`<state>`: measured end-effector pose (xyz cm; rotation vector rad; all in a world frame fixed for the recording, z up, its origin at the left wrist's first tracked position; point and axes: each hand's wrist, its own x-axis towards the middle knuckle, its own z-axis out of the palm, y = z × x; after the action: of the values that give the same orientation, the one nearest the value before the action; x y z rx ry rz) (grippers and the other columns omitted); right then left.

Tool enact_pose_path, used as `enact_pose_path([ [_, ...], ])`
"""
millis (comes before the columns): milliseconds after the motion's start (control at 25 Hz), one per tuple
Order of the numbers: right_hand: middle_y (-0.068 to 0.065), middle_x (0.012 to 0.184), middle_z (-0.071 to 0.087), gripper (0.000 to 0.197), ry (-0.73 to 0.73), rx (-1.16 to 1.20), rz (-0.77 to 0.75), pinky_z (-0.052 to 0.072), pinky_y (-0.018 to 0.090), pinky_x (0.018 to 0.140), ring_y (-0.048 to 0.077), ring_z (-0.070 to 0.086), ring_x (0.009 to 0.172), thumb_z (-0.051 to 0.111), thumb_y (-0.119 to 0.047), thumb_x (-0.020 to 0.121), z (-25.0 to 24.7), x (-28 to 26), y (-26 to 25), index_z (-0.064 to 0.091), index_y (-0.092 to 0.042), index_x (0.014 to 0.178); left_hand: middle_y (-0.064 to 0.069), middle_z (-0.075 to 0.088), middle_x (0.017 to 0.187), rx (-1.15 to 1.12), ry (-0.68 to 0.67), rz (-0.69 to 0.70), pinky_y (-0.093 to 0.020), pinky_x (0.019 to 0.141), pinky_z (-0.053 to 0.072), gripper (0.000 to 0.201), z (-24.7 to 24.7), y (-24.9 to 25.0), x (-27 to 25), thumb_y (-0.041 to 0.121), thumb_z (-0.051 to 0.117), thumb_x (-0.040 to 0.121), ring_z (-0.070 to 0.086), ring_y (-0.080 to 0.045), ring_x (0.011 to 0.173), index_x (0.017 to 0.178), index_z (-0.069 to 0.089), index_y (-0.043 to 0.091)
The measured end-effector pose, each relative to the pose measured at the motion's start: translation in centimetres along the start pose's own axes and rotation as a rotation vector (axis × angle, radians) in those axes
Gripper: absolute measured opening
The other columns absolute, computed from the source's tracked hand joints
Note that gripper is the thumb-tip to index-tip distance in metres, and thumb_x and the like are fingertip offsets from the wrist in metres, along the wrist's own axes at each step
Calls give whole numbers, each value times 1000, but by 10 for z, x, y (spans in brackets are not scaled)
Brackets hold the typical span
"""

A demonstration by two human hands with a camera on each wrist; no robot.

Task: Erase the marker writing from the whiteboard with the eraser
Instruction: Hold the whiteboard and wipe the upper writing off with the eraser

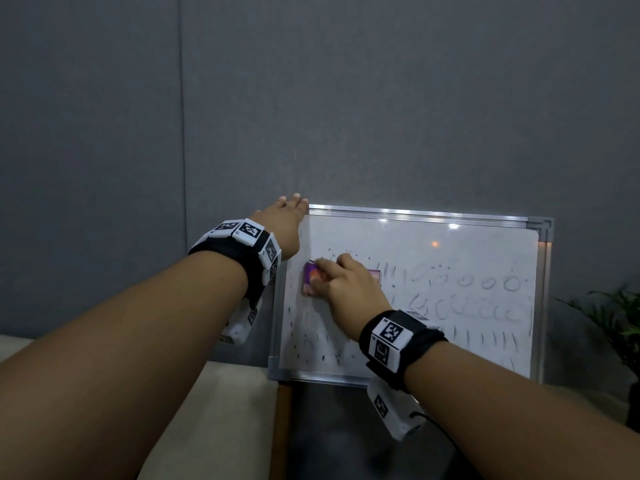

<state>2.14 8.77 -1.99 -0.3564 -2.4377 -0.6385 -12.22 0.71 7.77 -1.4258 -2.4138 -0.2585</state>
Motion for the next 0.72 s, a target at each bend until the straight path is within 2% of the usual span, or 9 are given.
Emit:
enact_pose_path([
  [80,3,126,57,33,33,-29,22,45,34,74,25,49,97,72,-11,75,-3,-4,6,70,-20,107,0,-5,161,-10,-2,0,-48,116,20,86,0,0,0,-6,42,83,1,-22,147,153,-1,18],
  [200,4,133,51,34,91,-4,108,45,36,83,26,46,105,65,-15,83,-8,6,18,64,-18,118,1,-5,161,-19,-3,-1,-50,116,18,85,1,-1,0,-3,44,83,1,-21,147,153,0,18],
  [280,4,135,50,34,111,31,122,46,39,86,27,44,108,63,-14,85,-7,10,19,63,-18,119,1,-3,161,20,23,-9,-52,116,18,83,0,2,-3,3,48,85,3,-21,147,153,1,18],
  [360,4,131,53,34,100,54,84,48,40,79,27,46,103,66,-12,81,-2,7,15,66,-19,115,-1,-1,161,95,62,-25,-52,116,14,81,1,9,-8,10,48,86,5,-23,147,153,1,16],
  [480,2,120,61,37,106,7,41,47,33,66,24,51,91,77,-11,69,5,-5,15,71,-20,104,-5,-6,161,173,95,-57,-53,117,3,83,4,18,-13,15,45,85,-1,-23,147,152,-3,13],
  [600,4,126,58,37,119,-3,68,47,35,72,26,50,96,73,-11,73,-1,-5,24,69,-20,109,-3,-16,160,138,108,-36,-52,117,-4,87,11,23,-16,15,46,83,-12,-22,146,152,-7,15],
  [720,8,126,59,35,204,32,189,50,35,76,29,53,98,72,-10,77,-7,1,30,68,-16,111,-3,-19,159,93,107,14,-50,117,-5,90,16,29,-18,16,47,85,-14,-22,146,151,-13,16],
])
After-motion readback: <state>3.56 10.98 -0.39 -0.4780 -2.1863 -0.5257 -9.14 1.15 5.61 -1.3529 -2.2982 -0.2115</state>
